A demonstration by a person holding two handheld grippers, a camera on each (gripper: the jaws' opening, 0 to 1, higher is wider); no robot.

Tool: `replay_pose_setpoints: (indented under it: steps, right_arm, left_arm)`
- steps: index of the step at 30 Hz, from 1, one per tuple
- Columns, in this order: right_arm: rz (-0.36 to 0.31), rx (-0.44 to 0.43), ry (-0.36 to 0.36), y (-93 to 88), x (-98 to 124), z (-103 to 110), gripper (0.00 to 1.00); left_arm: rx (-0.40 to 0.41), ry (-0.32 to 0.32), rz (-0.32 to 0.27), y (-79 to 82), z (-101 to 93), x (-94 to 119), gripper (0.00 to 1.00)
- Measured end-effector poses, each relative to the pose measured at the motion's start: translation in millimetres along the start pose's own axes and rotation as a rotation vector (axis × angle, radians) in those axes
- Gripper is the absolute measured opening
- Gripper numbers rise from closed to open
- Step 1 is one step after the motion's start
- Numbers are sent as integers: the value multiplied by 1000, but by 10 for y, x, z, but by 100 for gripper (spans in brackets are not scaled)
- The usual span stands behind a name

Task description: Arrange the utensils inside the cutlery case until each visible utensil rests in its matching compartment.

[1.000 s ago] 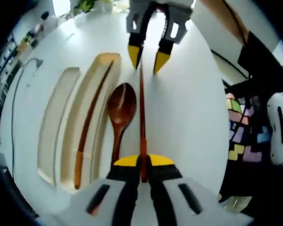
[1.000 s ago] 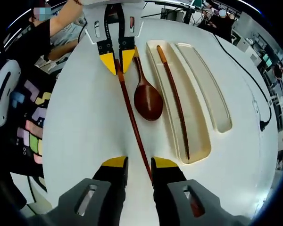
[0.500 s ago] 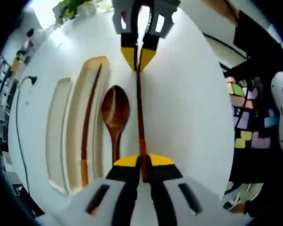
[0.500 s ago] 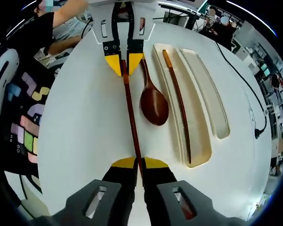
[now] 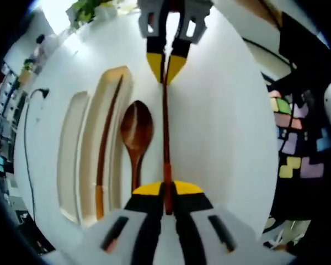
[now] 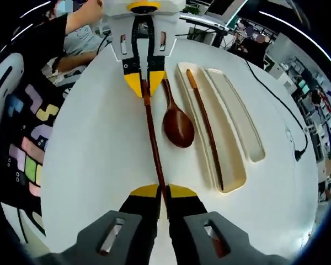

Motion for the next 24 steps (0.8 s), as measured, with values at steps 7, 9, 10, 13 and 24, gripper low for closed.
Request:
replay_pose_setpoints:
  steps: [7, 9, 10, 13, 24]
  right_arm:
    - [-98, 25, 23, -86, -3, -19, 2]
    - [-88, 99, 18, -58, 1, -3, 1]
    - [-77, 131, 21, -40, 4, 11, 1]
    - [-70, 145, 29, 3, 12, 59, 1]
    - [-104, 219, -95, 332, 347, -129, 1]
  left_arm:
    - [41, -37, -64, -55, 50, 15, 5]
    - [34, -41, -57, -48, 50, 15, 5]
    - [31, -41, -54, -44, 47, 14, 5]
    - [39, -43, -36, -51, 23, 19, 5]
    - [-13, 75, -32, -11, 59, 465, 5]
Point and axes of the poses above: the point that each gripper's makers call its tool centre point, and the gripper's own axes: x roughly backward along the fingers, z roughly to its left, y roughly out of its top, the point moved 10 cm from there along x, roughly backward along the fingers, and after that the axes turned 9 degrees about -y, right-handed, at the moved point
